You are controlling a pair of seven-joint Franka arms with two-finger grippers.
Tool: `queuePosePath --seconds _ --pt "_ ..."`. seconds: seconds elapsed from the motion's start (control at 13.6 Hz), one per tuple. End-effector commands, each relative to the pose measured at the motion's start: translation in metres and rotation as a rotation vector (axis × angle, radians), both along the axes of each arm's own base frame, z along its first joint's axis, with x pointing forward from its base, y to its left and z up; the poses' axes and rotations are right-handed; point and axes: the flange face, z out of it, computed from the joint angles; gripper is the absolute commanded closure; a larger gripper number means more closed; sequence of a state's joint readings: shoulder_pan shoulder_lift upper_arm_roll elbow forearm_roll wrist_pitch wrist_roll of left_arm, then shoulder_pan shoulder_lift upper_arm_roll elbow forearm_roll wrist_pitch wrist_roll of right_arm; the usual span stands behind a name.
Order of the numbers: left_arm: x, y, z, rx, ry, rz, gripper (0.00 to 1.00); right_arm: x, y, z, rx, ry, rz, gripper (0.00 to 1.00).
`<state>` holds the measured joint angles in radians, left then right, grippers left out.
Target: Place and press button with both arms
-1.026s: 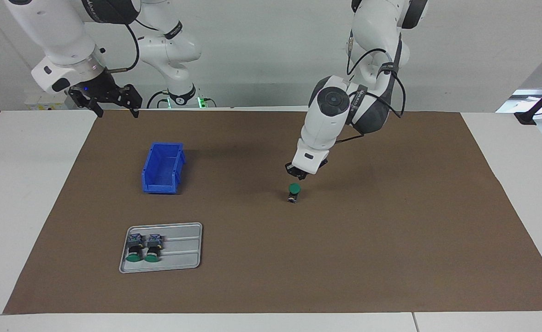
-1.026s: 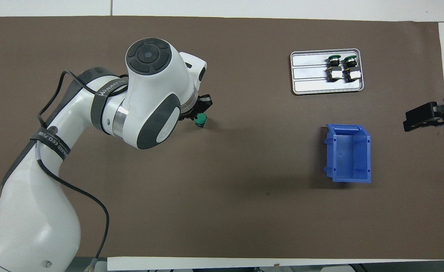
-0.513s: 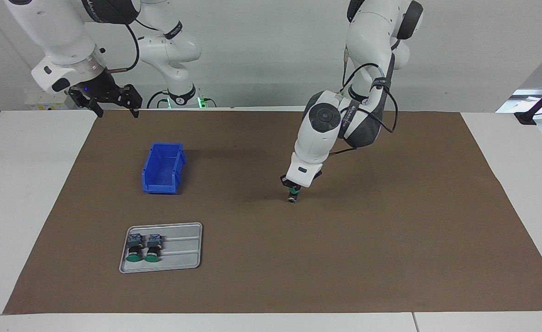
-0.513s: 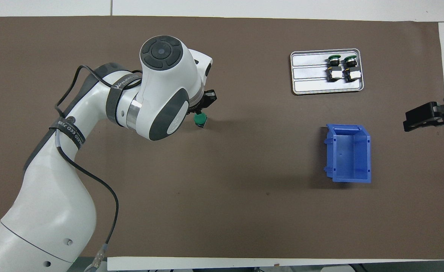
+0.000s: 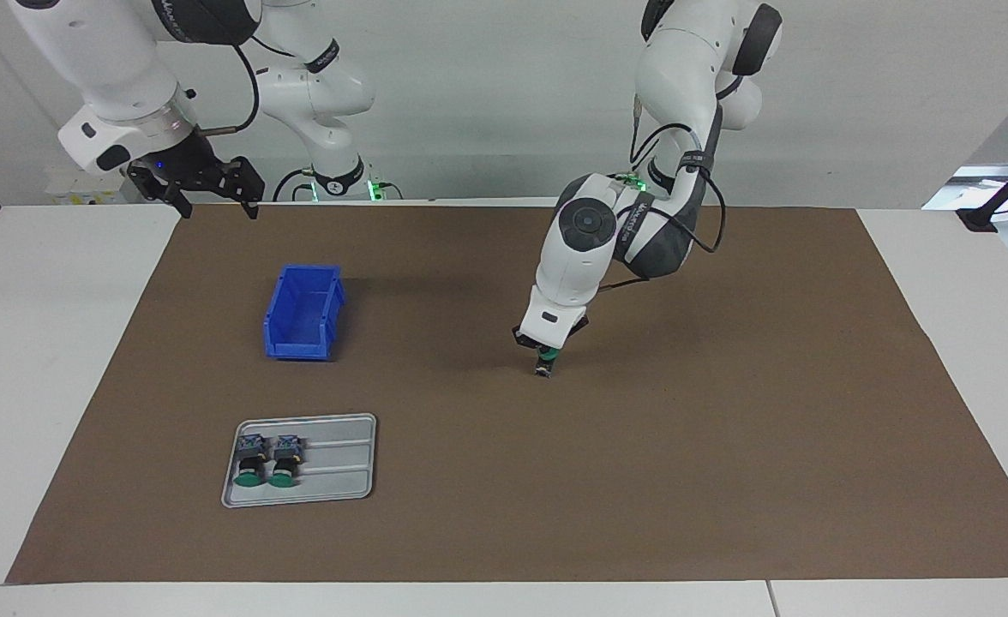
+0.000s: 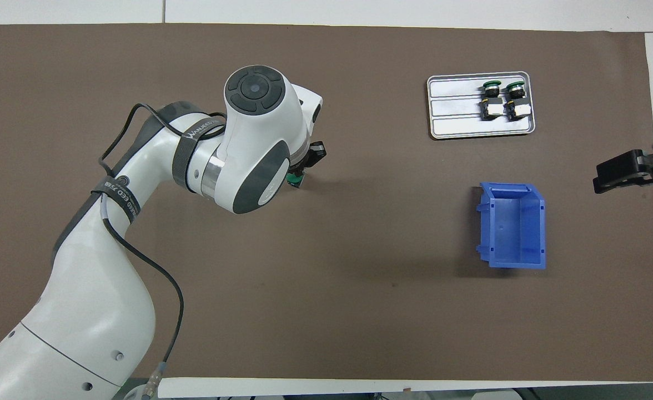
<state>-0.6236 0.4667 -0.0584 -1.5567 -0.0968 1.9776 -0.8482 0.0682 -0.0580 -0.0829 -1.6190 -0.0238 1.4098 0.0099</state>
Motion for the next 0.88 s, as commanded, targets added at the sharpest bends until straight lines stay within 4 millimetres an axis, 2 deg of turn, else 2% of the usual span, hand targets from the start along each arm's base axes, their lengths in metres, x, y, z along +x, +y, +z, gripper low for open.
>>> queuePosePath --seconds 0.0,0.29,0.44,0.73,0.81 --pt "-0.003 0.003 -0.004 0.022 -0.013 0.009 0.96 -0.003 -0.003 0.000 0.006 0.004 0.015 0.01" --pt "-0.002 0.007 -0.010 0.020 -0.017 0.015 0.96 -0.003 -0.003 0.000 0.006 0.004 0.015 0.01" --pt "-0.008 0.011 -0.022 0.012 -0.030 0.016 0.96 -0.003 -0.003 0.000 0.006 0.004 0.015 0.01" --pt "-0.008 0.013 -0.021 0.011 -0.030 0.016 0.96 -0.003 -0.003 0.000 0.006 0.004 0.015 0.01" --pt "-0.007 0.012 -0.016 0.000 -0.026 0.027 0.91 -0.003 -0.003 0.000 0.006 0.004 0.015 0.01"
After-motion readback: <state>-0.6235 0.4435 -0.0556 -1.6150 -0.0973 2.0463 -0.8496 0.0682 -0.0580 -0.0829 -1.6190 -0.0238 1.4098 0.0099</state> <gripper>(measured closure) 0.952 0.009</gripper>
